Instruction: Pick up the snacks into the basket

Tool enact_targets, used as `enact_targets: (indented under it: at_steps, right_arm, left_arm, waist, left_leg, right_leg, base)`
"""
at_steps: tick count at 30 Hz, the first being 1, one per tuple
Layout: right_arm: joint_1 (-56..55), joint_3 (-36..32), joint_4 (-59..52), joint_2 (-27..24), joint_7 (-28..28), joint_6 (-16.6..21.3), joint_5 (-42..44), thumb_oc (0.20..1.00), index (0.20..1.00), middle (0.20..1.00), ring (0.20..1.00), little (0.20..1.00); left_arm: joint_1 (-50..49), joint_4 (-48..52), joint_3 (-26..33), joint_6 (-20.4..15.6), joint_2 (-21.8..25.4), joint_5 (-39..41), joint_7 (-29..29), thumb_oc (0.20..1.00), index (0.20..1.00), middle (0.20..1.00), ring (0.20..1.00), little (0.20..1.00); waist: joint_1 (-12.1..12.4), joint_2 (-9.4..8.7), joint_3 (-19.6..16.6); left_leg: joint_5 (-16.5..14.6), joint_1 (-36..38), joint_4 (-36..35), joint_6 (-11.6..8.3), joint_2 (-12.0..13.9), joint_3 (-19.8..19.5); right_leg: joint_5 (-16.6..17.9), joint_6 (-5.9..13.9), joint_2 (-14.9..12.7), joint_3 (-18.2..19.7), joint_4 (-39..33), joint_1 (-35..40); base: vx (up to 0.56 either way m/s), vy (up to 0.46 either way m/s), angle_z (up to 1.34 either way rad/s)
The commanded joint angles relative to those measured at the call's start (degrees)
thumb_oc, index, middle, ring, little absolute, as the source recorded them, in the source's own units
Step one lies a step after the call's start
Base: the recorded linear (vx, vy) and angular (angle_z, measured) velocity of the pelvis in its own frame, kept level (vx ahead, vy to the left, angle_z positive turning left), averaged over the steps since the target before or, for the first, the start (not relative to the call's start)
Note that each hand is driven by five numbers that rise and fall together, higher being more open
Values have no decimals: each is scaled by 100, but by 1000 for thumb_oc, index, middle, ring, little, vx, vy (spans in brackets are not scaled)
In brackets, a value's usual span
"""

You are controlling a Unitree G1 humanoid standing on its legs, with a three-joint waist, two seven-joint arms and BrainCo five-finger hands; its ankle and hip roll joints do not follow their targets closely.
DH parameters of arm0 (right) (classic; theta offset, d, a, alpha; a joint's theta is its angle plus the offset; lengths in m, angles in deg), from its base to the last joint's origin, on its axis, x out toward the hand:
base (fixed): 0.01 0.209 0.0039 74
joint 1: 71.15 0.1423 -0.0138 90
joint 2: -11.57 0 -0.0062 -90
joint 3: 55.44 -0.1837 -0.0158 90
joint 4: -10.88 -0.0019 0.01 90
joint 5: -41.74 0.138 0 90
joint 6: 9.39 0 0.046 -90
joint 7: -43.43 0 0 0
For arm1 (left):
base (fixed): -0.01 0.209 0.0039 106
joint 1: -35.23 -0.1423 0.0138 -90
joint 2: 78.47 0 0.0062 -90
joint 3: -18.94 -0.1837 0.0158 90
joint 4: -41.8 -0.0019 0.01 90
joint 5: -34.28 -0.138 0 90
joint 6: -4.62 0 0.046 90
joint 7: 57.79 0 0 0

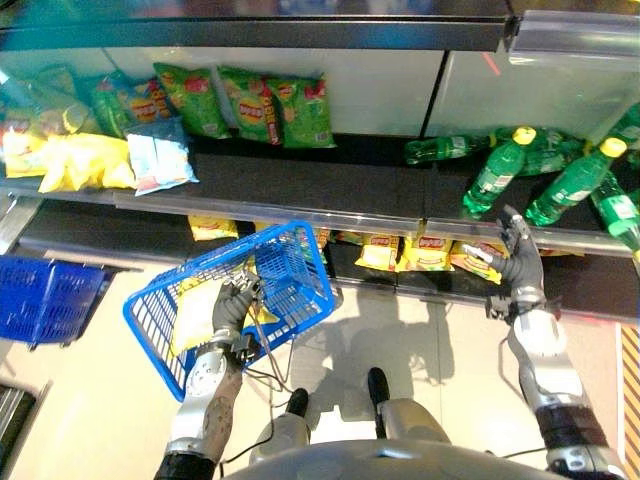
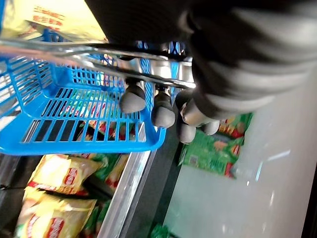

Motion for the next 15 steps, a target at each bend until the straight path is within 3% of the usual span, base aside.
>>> enact_targets:
  at_steps: [1, 3, 5, 7, 15]
  right_arm:
    - [-36, -184, -394, -56, -300, 286, -94, 1000, 1000, 1000, 1000, 1000]
    - [-19, -231, -370, -87, -355, 283, -119, 1000, 1000, 1000, 1000, 1000]
    - [68, -315, -254, -139, -561, 291, -104, 1000, 1000, 1000, 1000, 1000]
    - [252, -294, -68, -143, -736, 283, -144, 1000, 1000, 1000, 1000, 1000]
    - [693, -647, 629, -243, -1334, 267, -62, 1000, 1000, 1000, 1000, 1000]
  left_arm:
    - [478, 1090, -60, -731, 374, -138, -118, 200, 200, 200, 200, 200]
    - [535, 1109, -61, -743, 369, -127, -103, 200, 200, 200, 200, 200]
    - [660, 1051, -122, -760, 388, -198, -65, 200, 200, 200, 200, 200]
    - [591, 1069, -153, -778, 428, -199, -80, 200, 200, 200, 200, 200]
    - [404, 1313, -86, -880, 644, -288, 37, 200, 200, 200, 200, 200]
  waist:
    - [9, -241, -344]
    - [-21, -226, -341]
    - [-78, -193, -222]
    - [-12, -175, -237]
    - [-7, -163, -259]
  left_leg:
    - [-388, 61, -285, 57, -623, 97]
    - [-362, -83, -198, 66, -628, 232]
    - [-250, -343, -56, 102, -618, 672]
    - [-230, -340, -168, 130, -621, 534]
    - [-164, -256, -515, 289, -592, 791]
  right_leg:
    - [-80, 802, -583, -13, -251, -191]
    - [-149, 764, -589, -84, -236, -182]
    - [-216, 716, -574, -105, -181, -162]
    - [-240, 644, -444, 17, -118, -240]
    - [-159, 690, -372, 238, -266, -341]
  base:
    - [-34, -208, 78]
    - [-30, -122, 96]
    - [-39, -93, 53]
    - [17, -55, 27]
    - [30, 1, -27]
